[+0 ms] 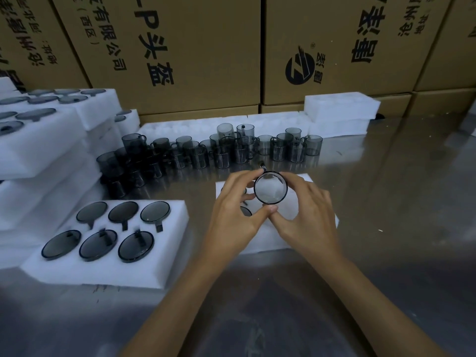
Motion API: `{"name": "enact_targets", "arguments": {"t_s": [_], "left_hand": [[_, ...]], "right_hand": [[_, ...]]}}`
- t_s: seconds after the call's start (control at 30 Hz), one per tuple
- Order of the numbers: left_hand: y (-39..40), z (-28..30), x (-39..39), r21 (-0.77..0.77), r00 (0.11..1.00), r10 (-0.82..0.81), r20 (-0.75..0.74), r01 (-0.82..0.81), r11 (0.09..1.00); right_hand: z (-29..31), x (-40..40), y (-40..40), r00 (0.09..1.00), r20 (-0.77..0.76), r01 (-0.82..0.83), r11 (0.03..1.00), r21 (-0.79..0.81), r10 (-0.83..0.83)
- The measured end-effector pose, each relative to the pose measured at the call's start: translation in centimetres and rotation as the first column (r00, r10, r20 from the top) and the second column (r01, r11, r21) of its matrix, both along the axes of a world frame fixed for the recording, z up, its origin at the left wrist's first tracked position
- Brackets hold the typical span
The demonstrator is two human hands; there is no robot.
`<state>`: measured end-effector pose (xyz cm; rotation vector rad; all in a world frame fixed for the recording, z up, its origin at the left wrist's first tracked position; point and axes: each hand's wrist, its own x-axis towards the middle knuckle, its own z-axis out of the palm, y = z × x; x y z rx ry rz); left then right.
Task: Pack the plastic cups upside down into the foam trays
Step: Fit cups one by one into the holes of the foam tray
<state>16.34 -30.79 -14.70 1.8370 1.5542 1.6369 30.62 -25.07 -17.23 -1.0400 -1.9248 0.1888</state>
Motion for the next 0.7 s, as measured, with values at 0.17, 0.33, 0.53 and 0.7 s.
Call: {"name": "enact_targets", "arguments": {"t_s": [0.17, 0.33, 0.53, 0.7], "left_hand": [[-0.2, 0.3, 0.5, -0.042, 0.988, 0.030, 0.149, -0.024, 0.999], [-0.1, 0.3, 0.0, -0.173, 0.989, 0.032, 0.145, -0.006, 0.985], [-0.1, 0.3, -0.8, -0.252, 0.999, 0.036, -0.019, -0.039, 0.967], [-0.3, 0.3, -0.7, -0.224, 0.997, 0.037, -0.062, -0.050, 0.973]], "right_hand": [[0.6, 0.1, -0.2, 0.999, -0.017, -0.043, 0.999, 0.005, 0.043], [1.0, 1.2, 0.4, 0.991, 0.089, -0.093, 0.993, -0.073, 0.099], [0.9, 1.7, 1.3, 0.974, 0.162, -0.137, 0.983, -0.122, 0.156], [0.6, 1.7, 1.2, 0.980, 0.153, -0.105, 0.981, -0.160, 0.130]]}}
